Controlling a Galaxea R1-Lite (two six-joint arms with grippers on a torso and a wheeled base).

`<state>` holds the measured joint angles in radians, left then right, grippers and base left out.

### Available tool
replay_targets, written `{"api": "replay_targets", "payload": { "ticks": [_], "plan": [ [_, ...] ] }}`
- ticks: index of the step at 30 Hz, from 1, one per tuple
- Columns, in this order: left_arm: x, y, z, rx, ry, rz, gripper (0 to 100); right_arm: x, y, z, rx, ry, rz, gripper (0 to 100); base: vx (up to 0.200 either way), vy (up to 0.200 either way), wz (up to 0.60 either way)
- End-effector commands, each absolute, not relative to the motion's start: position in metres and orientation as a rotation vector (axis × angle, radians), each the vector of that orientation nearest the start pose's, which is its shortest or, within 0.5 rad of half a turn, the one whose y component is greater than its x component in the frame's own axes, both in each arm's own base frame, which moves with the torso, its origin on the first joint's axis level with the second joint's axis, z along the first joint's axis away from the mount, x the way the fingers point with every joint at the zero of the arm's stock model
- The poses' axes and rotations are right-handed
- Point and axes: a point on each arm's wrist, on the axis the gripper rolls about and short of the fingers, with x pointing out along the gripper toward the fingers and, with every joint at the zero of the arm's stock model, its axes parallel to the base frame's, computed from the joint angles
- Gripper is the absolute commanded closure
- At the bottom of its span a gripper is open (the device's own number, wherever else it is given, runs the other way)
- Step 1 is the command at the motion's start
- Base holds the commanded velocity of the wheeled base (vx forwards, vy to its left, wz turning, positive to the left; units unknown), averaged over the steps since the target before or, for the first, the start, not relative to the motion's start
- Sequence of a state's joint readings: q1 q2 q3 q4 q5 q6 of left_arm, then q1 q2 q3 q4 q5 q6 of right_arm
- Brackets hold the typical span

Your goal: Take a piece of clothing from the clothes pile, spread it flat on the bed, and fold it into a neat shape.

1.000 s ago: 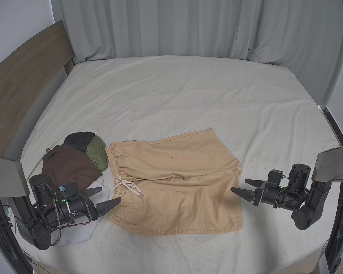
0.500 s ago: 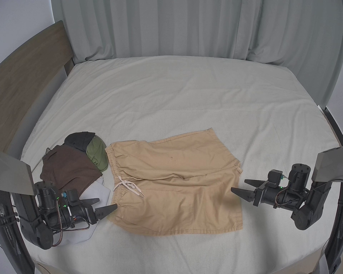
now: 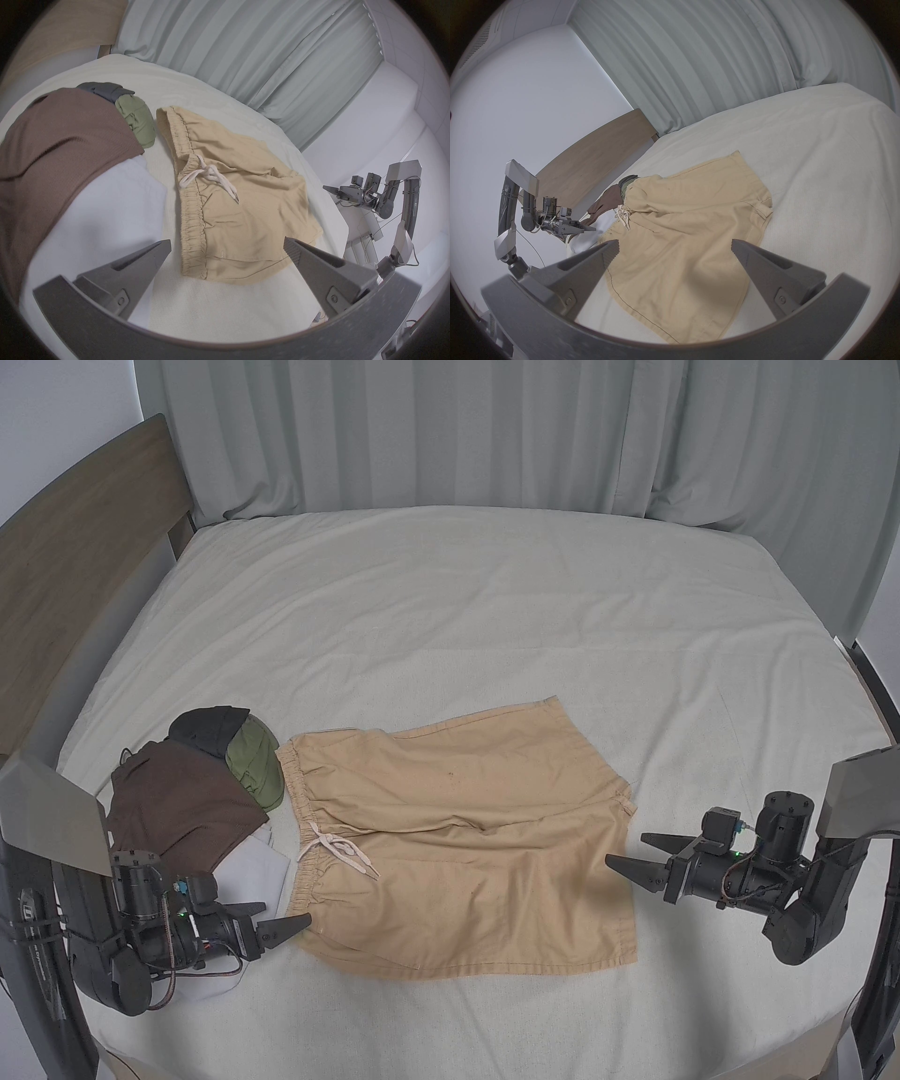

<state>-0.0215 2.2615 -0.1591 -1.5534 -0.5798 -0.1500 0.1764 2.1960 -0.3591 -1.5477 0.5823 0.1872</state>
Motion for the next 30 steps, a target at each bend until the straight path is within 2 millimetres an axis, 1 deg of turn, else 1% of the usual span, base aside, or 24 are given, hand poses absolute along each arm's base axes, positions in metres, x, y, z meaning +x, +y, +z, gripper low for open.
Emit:
{"api": "replay_targets", "payload": {
  "ticks": [1, 6, 18, 22, 30],
  "plan": [
    [0.253, -0.017, -0.024, -0.311, 0.629, -0.537, 0, 0.291, 0.064, 0.025, 0.238, 0.365, 0.723, 0, 0.0, 0.0, 0.0],
    [0.254, -0.017, -0.028, -0.318, 0.638, -0.533, 0, 0.29, 0.064, 0.025, 0.238, 0.365, 0.725, 0, 0.0, 0.0, 0.0],
    [0.259, -0.015, -0.045, -0.336, 0.679, -0.515, 0, 0.291, 0.063, 0.023, 0.239, 0.371, 0.721, 0, 0.0, 0.0, 0.0],
    [0.261, -0.017, -0.049, -0.364, 0.695, -0.507, 0, 0.291, 0.063, 0.023, 0.24, 0.371, 0.719, 0, 0.0, 0.0, 0.0],
    [0.267, -0.02, -0.047, -0.51, 0.718, -0.464, 0, 0.292, 0.062, 0.02, 0.241, 0.379, 0.715, 0, 0.0, 0.0, 0.0]
  ]
}}
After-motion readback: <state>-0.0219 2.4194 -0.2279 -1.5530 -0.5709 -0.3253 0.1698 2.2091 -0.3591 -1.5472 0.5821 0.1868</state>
